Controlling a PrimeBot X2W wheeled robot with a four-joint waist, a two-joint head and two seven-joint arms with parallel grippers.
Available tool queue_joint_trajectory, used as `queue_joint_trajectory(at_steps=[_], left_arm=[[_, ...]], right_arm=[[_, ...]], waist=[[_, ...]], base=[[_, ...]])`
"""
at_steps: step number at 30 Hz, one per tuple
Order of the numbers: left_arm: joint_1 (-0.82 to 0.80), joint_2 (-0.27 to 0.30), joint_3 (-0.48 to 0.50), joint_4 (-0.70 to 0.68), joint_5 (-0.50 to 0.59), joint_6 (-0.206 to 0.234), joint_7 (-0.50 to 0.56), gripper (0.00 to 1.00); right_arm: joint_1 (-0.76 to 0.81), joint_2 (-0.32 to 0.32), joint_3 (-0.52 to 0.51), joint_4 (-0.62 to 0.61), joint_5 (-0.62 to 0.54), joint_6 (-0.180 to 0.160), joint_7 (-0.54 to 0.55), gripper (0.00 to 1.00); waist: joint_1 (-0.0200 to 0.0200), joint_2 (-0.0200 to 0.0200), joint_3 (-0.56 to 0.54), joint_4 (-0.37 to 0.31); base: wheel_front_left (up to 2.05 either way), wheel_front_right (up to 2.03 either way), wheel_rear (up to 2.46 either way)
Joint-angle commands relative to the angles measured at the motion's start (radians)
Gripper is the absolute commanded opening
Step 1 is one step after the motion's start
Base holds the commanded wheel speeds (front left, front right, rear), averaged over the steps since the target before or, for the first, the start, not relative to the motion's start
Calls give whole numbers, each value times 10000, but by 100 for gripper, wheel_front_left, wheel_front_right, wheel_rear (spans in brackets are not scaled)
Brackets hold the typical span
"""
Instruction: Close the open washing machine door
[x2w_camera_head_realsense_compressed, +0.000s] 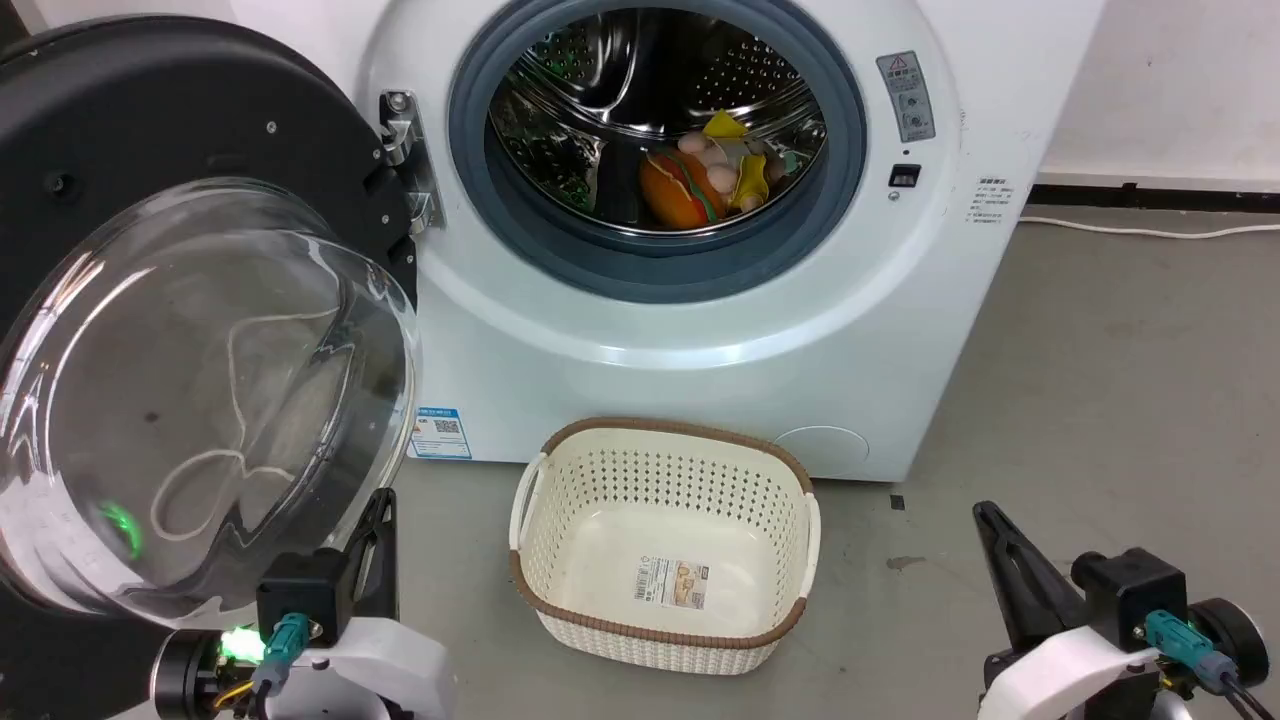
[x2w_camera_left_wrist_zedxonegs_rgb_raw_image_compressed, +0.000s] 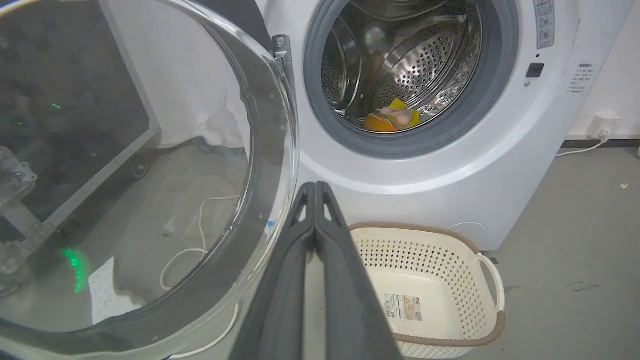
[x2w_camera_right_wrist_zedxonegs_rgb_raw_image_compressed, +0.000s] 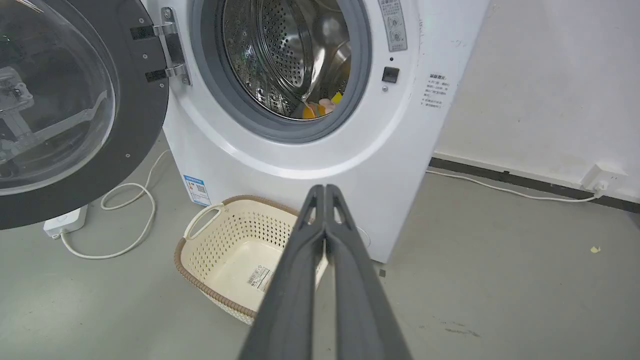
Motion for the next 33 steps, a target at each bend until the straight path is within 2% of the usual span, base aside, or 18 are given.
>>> queue_joint_trajectory(at_steps=[1, 28, 29, 33], left_arm=[[90, -1, 11, -39, 16, 18, 3, 0], [90, -1, 11, -39, 16, 18, 3, 0], [0, 0, -2, 0, 0, -2, 0, 100], [-6, 0, -25, 9, -1, 3, -21, 100]], right_arm=[[-121, 47, 3, -47, -76, 8, 3, 0], [-121, 47, 3, -47, -76, 8, 3, 0], [0, 0, 2, 2, 0, 0, 0, 100], [8, -2, -7, 11, 34, 0, -21, 100]], waist=[[0, 0, 0, 0], [0, 0, 0, 0], [0, 0, 0, 0], [0, 0, 3, -1]], base=[[0, 0, 0], [0, 0, 0], [0, 0, 0], [0, 0, 0]])
